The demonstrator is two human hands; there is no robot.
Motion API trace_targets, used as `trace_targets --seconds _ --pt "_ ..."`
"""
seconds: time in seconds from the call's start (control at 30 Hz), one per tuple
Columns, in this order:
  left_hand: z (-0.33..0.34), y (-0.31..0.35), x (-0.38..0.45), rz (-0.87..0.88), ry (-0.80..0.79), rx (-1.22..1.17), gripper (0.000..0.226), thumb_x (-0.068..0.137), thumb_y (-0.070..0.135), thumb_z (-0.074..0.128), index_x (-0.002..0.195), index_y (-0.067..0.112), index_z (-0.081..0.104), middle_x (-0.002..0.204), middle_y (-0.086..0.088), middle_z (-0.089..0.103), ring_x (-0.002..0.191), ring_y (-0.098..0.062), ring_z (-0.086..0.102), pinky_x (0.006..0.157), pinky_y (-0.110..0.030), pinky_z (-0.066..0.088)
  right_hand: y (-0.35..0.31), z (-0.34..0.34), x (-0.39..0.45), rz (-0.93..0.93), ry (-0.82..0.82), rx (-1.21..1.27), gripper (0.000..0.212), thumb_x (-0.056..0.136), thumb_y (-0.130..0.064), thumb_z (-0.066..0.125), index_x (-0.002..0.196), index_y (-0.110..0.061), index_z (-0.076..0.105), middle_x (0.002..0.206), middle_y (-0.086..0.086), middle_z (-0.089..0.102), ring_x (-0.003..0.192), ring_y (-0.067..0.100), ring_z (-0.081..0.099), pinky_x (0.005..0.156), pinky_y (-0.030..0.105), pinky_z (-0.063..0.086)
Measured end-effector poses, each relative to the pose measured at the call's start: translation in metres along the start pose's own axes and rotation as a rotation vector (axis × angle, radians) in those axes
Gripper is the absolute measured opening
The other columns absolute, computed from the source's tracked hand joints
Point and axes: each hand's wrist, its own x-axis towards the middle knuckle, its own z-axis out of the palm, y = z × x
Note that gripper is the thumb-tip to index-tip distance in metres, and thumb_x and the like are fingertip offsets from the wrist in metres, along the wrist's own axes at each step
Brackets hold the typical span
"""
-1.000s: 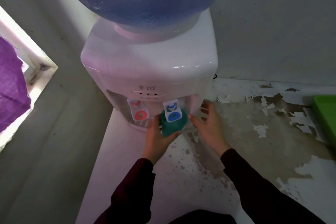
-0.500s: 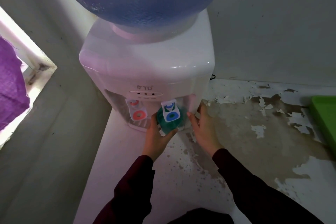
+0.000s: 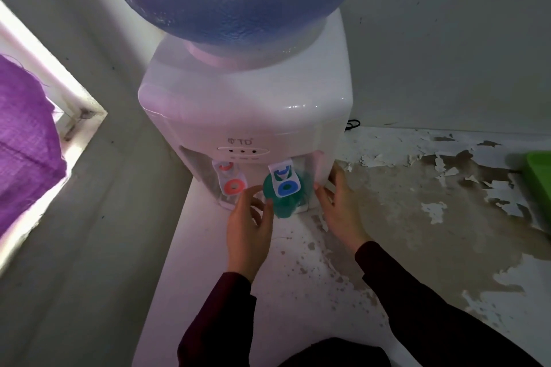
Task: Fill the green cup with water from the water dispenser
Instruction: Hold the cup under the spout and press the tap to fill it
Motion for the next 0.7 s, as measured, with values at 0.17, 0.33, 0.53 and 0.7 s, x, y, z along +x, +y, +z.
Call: trace_targets --seconds 0.17,0.33,0.53,0.7 --pt "0.003 0.02 0.03 -0.036 -0.106 0.056 0.015 0.091 0.019 0.053 0.099 0.01 0.062 0.076 0.005 0.059 0.065 -0.005 0.055 0.055 -0.009 0.047 0.002 -0.001 0.001 -0.001 0.01 0.031 0.055 0.096 -0.017 0.049 0.147 -0.013 0.028 0.14 -0.003 0.048 0.112 -0.019 0.049 0.101 0.02 0.047" --pt "0.005 0.022 0.042 -0.057 -0.172 0.153 0.016 0.088 0.019 0.058 0.077 0.008 0.062 0.064 0.003 0.056 0.058 -0.011 0.052 0.053 -0.012 0.04 0.003 -0.003 0.001 -0.004 0.009 0.038 0.054 0.097 -0.016 0.049 0.147 -0.013 0.028 0.143 0.004 0.049 0.126 0.009 0.051 0.106 0.036 0.047" --pt "0.001 0.02 0.032 -0.035 -0.217 0.137 0.023 0.088 0.017 0.056 0.073 0.0 0.056 0.059 -0.007 0.051 0.051 -0.015 0.042 0.054 -0.026 0.042 0.003 -0.003 0.001 -0.02 0.014 -0.011 0.054 0.097 -0.017 0.049 0.147 -0.014 0.028 0.143 0.007 0.05 0.128 0.014 0.052 0.105 0.035 0.046" --pt "-0.006 0.023 0.021 -0.048 -0.234 0.071 0.022 0.089 0.019 0.055 0.078 0.0 0.059 0.06 -0.009 0.05 0.052 -0.015 0.04 0.049 -0.013 0.036 0.003 -0.005 0.002 -0.06 0.019 -0.086 0.054 0.097 -0.013 0.05 0.146 -0.011 0.029 0.142 0.007 0.052 0.127 0.014 0.051 0.106 0.038 0.046"
